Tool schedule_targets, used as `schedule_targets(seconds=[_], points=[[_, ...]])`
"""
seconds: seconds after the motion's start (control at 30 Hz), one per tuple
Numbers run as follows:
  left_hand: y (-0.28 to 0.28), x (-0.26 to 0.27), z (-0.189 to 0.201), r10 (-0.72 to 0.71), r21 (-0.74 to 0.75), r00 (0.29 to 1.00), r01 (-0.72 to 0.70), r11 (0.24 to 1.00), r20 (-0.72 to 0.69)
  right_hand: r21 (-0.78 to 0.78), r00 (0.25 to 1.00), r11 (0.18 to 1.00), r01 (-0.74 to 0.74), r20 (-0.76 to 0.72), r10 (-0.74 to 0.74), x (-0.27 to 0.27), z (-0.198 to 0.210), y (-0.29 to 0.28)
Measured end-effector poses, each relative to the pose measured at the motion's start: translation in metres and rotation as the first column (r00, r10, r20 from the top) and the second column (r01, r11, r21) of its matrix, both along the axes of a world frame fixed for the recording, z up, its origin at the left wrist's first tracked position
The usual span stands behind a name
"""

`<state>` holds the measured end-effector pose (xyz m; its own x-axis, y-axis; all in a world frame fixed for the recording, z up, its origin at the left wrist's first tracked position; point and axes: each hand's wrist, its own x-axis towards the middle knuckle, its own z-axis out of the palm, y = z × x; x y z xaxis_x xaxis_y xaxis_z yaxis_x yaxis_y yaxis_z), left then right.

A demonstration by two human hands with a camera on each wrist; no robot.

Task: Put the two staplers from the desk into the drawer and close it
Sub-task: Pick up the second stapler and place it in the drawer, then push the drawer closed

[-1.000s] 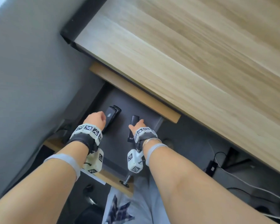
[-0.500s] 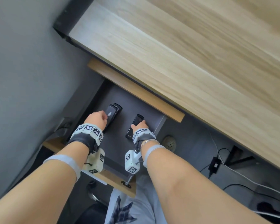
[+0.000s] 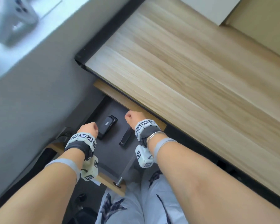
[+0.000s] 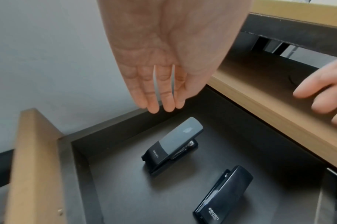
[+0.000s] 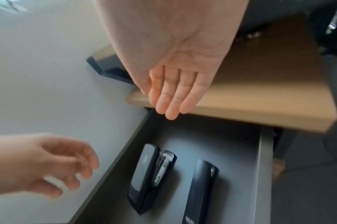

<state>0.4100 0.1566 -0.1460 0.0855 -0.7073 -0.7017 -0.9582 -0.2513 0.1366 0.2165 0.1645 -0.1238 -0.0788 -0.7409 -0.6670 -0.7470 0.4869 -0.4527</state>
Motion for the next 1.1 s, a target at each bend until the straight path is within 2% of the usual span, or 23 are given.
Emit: schedule_targets(seconds=[0.13,0.23,0.33,0.43,0.53,0.63,0.83,0.97,1.1], points=[[0.019,0.017,0.017,0.063,0.021,0.996,-0.064,0.998,0.057,-0.195,0.997,0.980,0.035,0.080,-0.020,-0.020,0.044,-0.015],[0.034,0.030,0.022,0.073,0.082,0.989,-0.084,0.993,0.132,-0.354,0.997,0.934,0.048,-0.041,-0.067,-0.046,0.064,-0.028],[0.054,0.039,0.018,-0.029,0.198,0.972,-0.018,0.980,0.235,-0.445,0.968,0.892,0.075,-0.181,-0.172,-0.076,0.054,-0.033],[0.079,0.041,0.021,-0.200,0.410,0.933,0.063,0.910,0.300,-0.491,0.902,0.870,0.047,-0.353,-0.248,-0.101,0.033,-0.025],[0.096,0.047,0.007,-0.237,0.469,0.932,0.087,0.879,0.273,-0.531,0.831,0.847,-0.020,-0.480,-0.281,-0.113,0.018,-0.014],[0.102,0.047,-0.003,-0.180,0.468,0.949,0.040,0.883,0.258,-0.537,0.803,0.844,-0.019,-0.511,-0.307,-0.116,0.008,-0.011],[0.101,0.042,-0.006,-0.241,0.515,0.954,0.119,0.849,0.177,-0.533,0.797,0.846,-0.021,-0.520,-0.309,-0.117,-0.002,-0.010],[0.094,0.033,-0.009,-0.061,0.413,0.982,-0.018,0.911,0.176,-0.554,0.794,0.832,-0.025,-0.516,-0.320,-0.116,-0.003,-0.009],[0.081,0.020,-0.008,0.127,0.322,0.982,-0.167,0.932,0.140,-0.552,0.787,0.833,-0.036,-0.530,-0.317,-0.115,-0.001,-0.008]])
